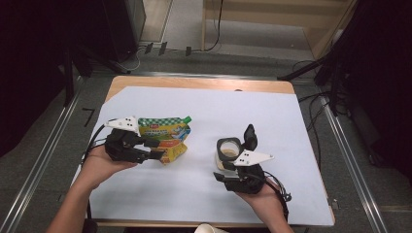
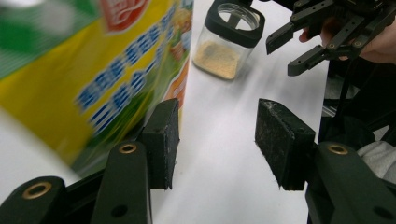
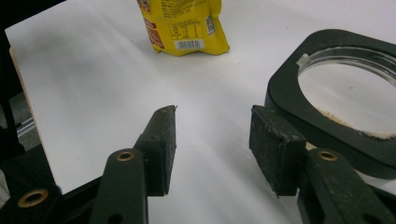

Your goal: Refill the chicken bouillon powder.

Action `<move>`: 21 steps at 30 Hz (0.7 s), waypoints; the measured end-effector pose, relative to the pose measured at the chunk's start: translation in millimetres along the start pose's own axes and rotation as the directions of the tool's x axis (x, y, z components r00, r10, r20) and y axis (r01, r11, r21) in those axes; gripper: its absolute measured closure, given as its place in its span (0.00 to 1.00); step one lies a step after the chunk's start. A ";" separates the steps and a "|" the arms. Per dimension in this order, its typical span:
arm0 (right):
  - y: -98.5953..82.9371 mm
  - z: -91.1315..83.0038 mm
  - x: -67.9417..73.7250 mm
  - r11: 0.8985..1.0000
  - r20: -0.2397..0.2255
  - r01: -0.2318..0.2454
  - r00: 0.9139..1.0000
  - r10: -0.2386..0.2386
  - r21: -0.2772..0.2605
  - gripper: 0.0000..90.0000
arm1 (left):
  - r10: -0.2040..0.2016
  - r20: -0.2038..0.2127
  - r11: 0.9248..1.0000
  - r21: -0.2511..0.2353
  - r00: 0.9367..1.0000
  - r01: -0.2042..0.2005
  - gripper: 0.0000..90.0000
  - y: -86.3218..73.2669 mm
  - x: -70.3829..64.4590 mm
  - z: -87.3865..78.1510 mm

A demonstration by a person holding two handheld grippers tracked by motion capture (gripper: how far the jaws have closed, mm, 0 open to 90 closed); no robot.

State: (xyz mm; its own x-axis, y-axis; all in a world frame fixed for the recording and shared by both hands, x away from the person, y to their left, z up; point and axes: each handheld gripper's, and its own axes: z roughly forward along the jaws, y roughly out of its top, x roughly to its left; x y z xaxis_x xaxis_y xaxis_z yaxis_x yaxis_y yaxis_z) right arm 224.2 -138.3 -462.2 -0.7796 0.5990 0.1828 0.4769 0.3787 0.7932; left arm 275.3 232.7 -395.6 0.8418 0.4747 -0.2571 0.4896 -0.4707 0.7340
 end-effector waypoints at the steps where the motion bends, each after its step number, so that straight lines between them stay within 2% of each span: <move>1: 0.4 0.9 0.3 1.000 -0.001 0.001 1.000 -0.001 -0.003 0.57 | -0.002 -0.005 1.000 -0.001 1.000 0.002 0.56 -1.1 0.8 -2.7; 3: 1.3 2.4 1.7 1.000 -0.010 0.007 1.000 -0.007 0.002 0.58 | -0.009 -0.025 1.000 -0.011 1.000 0.008 0.56 -3.9 3.4 -11.8; 9: 2.6 4.7 3.9 1.000 -0.014 0.017 1.000 -0.017 0.000 0.58 | -0.028 -0.038 0.999 -0.022 0.999 0.028 0.57 -7.7 8.8 -24.5; 14: 4.1 5.8 4.5 1.000 -0.020 0.015 1.000 -0.015 -0.006 0.57 | -0.044 -0.067 0.999 -0.004 0.997 0.044 0.57 -10.6 14.6 -35.9; 15: 4.5 6.0 4.5 1.000 -0.019 0.017 1.000 -0.017 -0.006 0.57 | -0.058 -0.089 0.998 -0.001 0.994 0.058 0.57 -12.7 18.3 -39.5; 21: 8.2 11.3 6.4 1.000 -0.026 0.027 0.999 -0.027 -0.006 0.57 | -0.064 -0.114 0.998 0.007 0.991 0.065 0.57 -13.4 25.3 -37.1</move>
State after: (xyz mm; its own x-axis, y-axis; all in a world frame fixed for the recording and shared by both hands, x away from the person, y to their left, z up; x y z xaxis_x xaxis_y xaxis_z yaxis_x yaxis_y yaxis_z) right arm 227.7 -123.4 -461.0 -0.8027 0.5697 0.1761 0.4531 0.3907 0.8013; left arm 281.6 278.6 -388.6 0.7774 0.5854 -0.2301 0.5450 -0.4443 0.7110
